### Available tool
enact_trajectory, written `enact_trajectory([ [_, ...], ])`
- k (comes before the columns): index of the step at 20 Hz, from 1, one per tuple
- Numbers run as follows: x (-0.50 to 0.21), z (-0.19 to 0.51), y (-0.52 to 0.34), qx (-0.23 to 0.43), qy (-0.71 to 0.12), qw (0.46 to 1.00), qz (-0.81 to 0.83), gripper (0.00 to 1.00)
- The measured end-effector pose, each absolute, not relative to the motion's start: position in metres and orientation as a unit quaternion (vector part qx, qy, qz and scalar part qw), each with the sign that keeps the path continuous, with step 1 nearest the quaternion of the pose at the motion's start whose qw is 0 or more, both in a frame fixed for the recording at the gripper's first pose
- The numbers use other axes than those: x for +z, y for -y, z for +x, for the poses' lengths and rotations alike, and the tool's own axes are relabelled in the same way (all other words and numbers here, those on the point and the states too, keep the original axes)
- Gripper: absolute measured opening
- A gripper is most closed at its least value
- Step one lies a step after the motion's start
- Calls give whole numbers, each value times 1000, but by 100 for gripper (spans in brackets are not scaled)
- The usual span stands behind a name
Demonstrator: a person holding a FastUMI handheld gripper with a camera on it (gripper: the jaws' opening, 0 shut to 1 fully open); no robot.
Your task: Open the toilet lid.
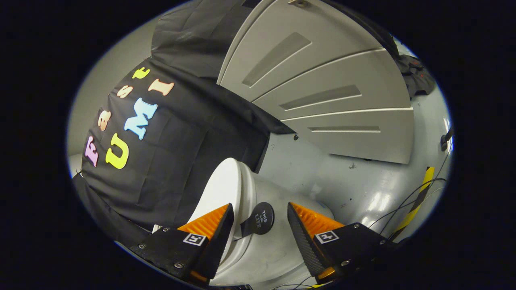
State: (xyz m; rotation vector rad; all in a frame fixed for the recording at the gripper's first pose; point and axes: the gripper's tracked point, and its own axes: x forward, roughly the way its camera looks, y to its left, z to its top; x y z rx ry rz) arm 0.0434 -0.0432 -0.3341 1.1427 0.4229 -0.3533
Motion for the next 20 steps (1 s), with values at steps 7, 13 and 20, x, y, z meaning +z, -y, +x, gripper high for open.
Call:
enact_trajectory([
  [7,-342,39,46,-147,-189,795,557,45],
  [13,-323,51,49,-149,-184,794,560,21],
  [20,-303,73,41,-160,-240,822,490,0],
])
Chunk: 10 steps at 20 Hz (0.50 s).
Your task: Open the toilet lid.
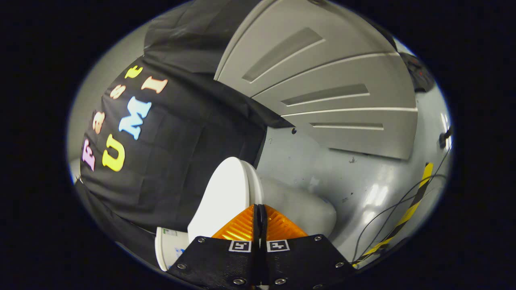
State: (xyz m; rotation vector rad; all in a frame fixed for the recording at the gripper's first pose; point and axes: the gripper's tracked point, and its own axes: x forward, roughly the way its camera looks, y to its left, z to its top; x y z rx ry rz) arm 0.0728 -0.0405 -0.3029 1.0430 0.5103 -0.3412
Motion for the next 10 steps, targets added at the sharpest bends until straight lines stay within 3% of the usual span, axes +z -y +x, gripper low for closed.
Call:
enact_trajectory([
  [10,-232,69,41,-145,-222,847,461,0],
])
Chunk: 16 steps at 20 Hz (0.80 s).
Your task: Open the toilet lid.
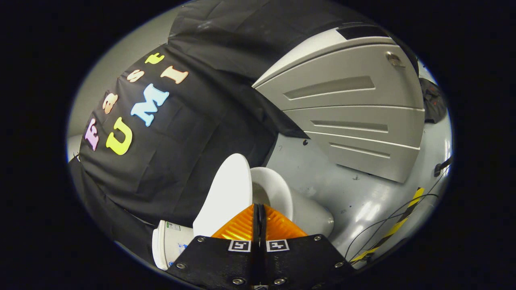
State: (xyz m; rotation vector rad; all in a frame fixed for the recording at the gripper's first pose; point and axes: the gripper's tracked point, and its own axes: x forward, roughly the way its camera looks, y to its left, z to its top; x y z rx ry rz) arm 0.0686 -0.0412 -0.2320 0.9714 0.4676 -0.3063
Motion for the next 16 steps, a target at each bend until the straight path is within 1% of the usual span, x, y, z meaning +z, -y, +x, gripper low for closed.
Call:
enact_trajectory([
  [3,-206,70,36,-143,-213,859,444,0],
  [13,-83,82,-18,-95,-163,911,366,0],
  [16,-65,87,-33,-85,-164,925,332,0],
])
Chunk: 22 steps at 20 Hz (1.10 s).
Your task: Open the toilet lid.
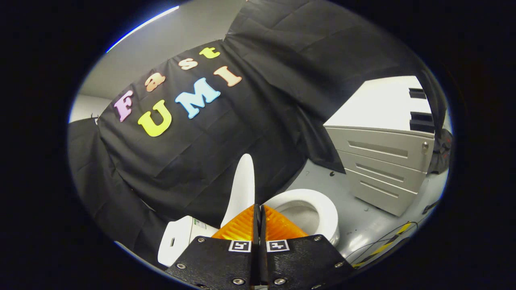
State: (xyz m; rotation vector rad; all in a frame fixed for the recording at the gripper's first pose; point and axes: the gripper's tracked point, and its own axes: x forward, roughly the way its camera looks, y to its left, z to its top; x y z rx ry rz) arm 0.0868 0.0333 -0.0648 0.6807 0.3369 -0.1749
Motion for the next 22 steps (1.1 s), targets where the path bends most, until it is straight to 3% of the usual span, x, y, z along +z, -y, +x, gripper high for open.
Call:
enact_trajectory([
  [22,40,95,-147,-52,-133,979,146,0],
])
